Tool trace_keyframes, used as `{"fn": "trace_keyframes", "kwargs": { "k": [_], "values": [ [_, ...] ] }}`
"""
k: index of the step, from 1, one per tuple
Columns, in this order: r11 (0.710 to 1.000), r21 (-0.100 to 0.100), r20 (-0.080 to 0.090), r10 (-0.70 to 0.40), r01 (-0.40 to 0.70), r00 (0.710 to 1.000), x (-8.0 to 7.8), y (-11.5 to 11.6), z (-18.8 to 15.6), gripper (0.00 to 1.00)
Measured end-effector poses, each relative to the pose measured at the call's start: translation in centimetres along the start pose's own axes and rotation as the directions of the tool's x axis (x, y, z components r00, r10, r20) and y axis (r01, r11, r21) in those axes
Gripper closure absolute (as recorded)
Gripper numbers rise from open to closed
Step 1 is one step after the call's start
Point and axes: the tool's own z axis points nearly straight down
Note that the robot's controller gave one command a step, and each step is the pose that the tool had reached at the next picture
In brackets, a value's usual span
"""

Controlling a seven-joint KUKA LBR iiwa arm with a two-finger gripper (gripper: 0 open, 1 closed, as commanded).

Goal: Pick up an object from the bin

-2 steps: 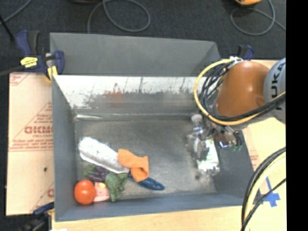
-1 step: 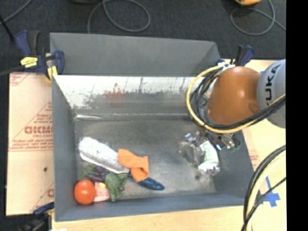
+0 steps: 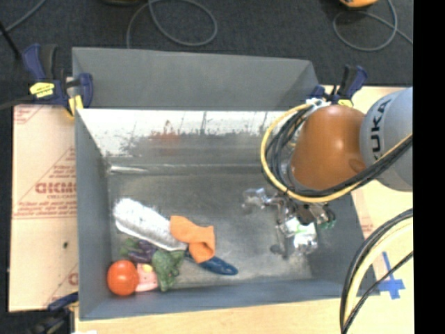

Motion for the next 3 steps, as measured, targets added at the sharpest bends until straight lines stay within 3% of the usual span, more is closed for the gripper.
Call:
{"fn": "trace_keyframes", "kwargs": {
  "k": [1, 2, 3],
  "values": [
    [0.957, 0.0, 0.0, 0.289, -0.289, 0.957, 0.1, 1.0, 0.6, 0.0],
    [0.972, 0.001, 0.002, 0.236, -0.236, 0.972, -2.1, 2.2, 0.9, 0.0],
    [1.0, 0.003, 0.005, -0.03, 0.03, 1.0, -3.8, 3.6, 2.1, 0.0]
  ]
}}
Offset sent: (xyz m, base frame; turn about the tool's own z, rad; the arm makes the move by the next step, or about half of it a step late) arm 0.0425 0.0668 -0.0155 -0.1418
